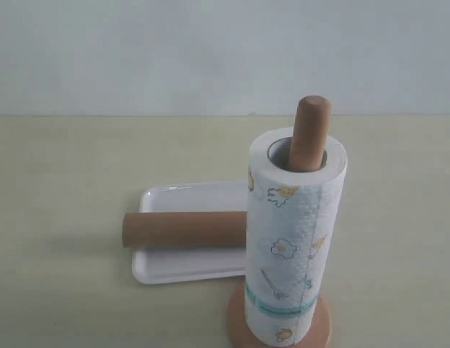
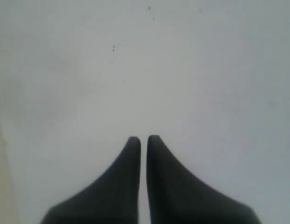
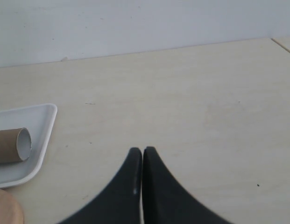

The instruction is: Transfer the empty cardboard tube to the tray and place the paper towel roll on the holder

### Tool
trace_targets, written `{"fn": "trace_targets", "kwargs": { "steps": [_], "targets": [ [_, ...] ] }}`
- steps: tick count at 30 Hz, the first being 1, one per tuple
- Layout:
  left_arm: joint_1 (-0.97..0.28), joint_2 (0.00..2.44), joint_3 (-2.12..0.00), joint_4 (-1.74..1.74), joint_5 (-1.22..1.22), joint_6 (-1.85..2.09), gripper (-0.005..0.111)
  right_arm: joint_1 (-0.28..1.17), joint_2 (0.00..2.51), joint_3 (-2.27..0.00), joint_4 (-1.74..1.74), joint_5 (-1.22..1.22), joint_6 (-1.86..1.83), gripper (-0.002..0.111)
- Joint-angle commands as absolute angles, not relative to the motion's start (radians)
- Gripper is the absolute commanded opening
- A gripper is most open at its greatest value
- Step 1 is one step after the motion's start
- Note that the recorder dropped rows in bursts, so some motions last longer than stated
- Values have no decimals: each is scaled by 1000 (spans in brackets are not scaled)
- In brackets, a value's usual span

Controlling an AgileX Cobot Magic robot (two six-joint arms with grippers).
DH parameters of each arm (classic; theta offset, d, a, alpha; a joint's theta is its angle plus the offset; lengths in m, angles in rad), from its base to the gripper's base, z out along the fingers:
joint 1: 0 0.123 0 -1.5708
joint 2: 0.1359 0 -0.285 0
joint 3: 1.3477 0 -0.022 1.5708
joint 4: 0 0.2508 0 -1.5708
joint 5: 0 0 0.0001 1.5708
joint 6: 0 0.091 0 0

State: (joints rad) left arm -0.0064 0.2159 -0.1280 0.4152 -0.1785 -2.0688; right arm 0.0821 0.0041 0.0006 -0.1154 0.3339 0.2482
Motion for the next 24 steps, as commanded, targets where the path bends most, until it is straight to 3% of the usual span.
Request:
{"fn": "trace_targets", "kwargs": {
  "steps": [1, 8, 19, 21, 24],
  "targets": [
    [37, 114, -29, 348, -210, -2101, 4, 79, 0, 0, -119, 331, 248, 0],
    [52, 3, 0, 380, -71, -2101, 4, 79, 0, 0, -119, 331, 248, 0],
    [48, 0, 0, 842, 0, -1890, 4, 79, 0, 0, -119, 331, 248, 0],
    [48, 0, 0, 786, 18, -1970, 4, 79, 0, 0, -119, 331, 248, 0],
    [48, 0, 0, 321, -25, -2103, 4, 79, 0, 0, -119, 331, 248, 0]
  ]
}}
